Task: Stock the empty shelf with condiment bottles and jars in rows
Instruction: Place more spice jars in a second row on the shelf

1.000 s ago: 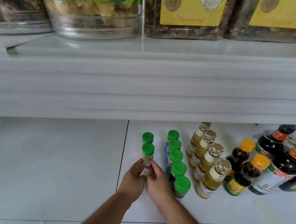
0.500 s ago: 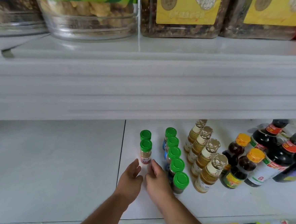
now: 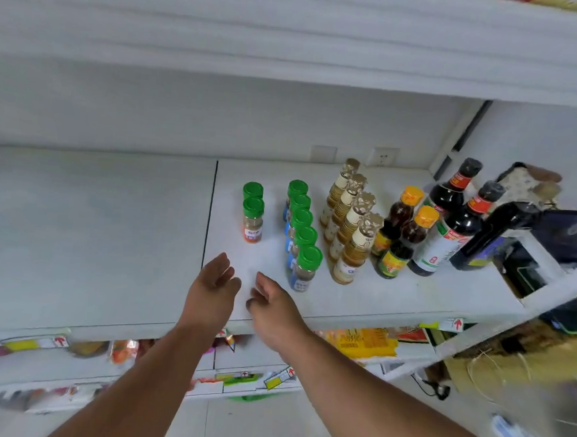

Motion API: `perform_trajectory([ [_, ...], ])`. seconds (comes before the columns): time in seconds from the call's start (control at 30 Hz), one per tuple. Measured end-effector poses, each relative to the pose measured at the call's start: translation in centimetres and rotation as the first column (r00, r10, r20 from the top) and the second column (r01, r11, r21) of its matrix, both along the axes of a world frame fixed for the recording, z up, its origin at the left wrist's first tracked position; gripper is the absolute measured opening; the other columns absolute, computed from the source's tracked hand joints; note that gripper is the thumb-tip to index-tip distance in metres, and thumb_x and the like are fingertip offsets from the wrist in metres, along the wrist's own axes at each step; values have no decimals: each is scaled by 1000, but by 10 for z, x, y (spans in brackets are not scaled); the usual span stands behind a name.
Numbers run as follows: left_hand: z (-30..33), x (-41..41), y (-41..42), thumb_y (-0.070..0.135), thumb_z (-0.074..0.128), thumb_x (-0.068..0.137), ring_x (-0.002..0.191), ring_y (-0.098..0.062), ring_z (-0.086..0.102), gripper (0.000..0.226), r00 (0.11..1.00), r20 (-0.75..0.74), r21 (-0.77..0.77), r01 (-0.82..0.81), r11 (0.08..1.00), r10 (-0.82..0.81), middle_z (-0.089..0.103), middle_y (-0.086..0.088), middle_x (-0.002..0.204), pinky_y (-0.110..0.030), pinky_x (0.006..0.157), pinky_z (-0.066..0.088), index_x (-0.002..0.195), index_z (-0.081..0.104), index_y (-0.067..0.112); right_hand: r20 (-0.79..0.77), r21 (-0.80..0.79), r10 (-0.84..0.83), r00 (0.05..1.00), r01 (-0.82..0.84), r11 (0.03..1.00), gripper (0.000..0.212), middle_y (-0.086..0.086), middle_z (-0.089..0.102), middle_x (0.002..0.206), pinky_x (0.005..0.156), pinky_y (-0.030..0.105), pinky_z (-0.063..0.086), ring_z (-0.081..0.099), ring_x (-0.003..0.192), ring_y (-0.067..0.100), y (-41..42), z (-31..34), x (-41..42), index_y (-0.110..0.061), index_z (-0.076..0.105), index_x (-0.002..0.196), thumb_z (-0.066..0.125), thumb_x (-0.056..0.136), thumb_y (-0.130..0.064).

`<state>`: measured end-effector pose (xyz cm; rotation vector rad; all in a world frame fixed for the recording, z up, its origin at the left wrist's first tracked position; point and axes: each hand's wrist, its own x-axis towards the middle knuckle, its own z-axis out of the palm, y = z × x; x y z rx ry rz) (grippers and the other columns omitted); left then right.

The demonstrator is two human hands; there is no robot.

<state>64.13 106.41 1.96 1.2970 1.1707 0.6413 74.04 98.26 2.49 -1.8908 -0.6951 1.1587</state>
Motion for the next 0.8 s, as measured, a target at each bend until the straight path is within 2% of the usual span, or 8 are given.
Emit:
perform_trajectory([
  [0.07, 2, -7, -15, 5, 59, 95, 130, -11, 54, 59, 1000, 15, -13, -25, 1000, 25, 54, 2, 146, -33, 108, 42, 150, 45, 21, 5, 9, 35, 999, -35, 999, 63, -4, 41, 162, 108, 18, 38, 46, 141, 5, -10, -2, -5, -22, 31, 160, 48, 101, -9],
  [0.17, 7, -19, -39, 6, 56, 96, 133, -10, 51, 59, 998, 7, 6, -64, 998, 64, 52, 5, 148, -29, 102, 42, 152, 42, 22, -11, 33, 87, 996, -86, 996, 60, -6, 42, 160, 106, 20, 38, 47, 140, 4, -27, -3, -8, -22, 34, 159, 49, 103, -10],
  [0.27, 11, -28, -69, 7, 54, 97, 132, -12, 52, 57, 990, -1, 22, -144, 989, 144, 53, 7, 146, -30, 95, 48, 151, 43, 23, -27, 62, 140, 990, -138, 988, 59, -10, 44, 157, 115, 28, 37, 46, 141, 5, -51, -3, -7, -25, 36, 158, 50, 102, -15],
  [0.33, 9, -31, -92, 7, 54, 97, 131, -11, 53, 56, 980, -13, 26, -196, 980, 196, 55, 5, 145, -32, 97, 50, 150, 45, 22, -9, 66, 180, 984, -179, 982, 56, -14, 49, 151, 118, 35, 37, 47, 140, 7, -72, -5, -3, -30, 44, 154, 50, 98, -23],
  [0.43, -1, -31, -132, 7, 57, 95, 123, -11, 57, 57, 973, -64, 28, -220, 975, 221, 59, 5, 138, -31, 100, 47, 149, 46, 21, 4, 84, 226, 974, -226, 971, 45, -15, 59, 140, 113, 39, 43, 54, 130, 12, -112, -12, 10, -31, 56, 140, 50, 96, -24],
  [0.53, -13, -28, -176, 9, 59, 95, 116, -12, 60, 54, 958, -122, -6, -262, 965, 259, 62, 10, 124, -33, 99, 47, 146, 49, 24, -38, 58, 207, 977, -205, 977, 57, -16, 49, 149, 117, 43, 40, 46, 138, 8, -151, -28, 31, -30, 41, 155, 52, 99, -28],
  [0.67, -24, -31, -231, 8, 58, 98, 129, -13, 54, 54, 946, -147, -79, -303, 950, 289, 55, 8, 141, -35, 108, 43, 149, 45, 19, -78, -8, 144, 986, -145, 989, 57, -2, 48, 156, 115, 49, 43, 49, 139, 16, -194, -52, 51, -24, 42, 155, 55, 100, -23],
  [0.8, -31, -40, -268, 14, 59, 98, 124, -16, 59, 52, 929, -175, -93, -346, 934, 326, 58, 6, 139, -39, 109, 46, 149, 47, 21, -63, -58, 197, 978, -200, 978, 57, 0, 45, 158, 120, 46, 35, 44, 143, 18, -226, -58, 47, -20, 39, 156, 54, 101, -22],
])
